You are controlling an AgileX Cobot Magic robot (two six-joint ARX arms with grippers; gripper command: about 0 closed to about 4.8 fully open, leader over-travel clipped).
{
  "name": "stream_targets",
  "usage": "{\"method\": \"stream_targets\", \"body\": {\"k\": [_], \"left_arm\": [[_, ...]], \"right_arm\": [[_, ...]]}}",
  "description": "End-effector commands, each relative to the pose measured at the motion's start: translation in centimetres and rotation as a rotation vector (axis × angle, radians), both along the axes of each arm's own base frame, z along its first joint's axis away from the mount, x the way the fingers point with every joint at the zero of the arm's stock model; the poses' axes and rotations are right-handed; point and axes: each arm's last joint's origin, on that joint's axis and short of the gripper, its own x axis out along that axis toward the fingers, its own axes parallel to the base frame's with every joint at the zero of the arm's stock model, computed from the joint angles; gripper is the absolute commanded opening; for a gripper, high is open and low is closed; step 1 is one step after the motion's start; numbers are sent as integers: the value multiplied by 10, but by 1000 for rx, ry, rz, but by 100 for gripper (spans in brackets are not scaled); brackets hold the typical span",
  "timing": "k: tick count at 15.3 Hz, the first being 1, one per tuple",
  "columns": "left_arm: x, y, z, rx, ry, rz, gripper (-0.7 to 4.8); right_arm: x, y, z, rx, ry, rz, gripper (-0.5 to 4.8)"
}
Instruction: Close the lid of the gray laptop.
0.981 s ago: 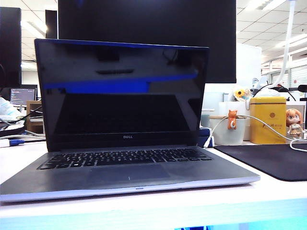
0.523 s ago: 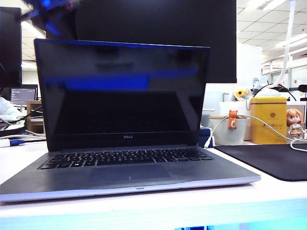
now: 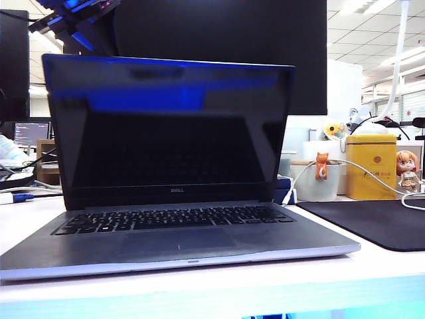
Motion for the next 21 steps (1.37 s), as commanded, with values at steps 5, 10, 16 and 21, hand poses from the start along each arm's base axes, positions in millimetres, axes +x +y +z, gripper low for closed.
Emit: {"method": "stream_targets", "body": {"k": [5,10,16,21], "left_arm": [[-41,16,-34,-45,43,40,-6],[-57,18,-48,-98,69,2,-6],[-81,-18,-63,-55,96,-95,-6],[-96,-33,-80,-48,133,-131,-6]], "right_arm": [[-1,0,2,-3,-19,6,-5],[-2,1,0,-5,9,7,-5],[-3,0,-3,-11,24,10,-5],[-4,0,-9,-25,51,17,-5]]}}
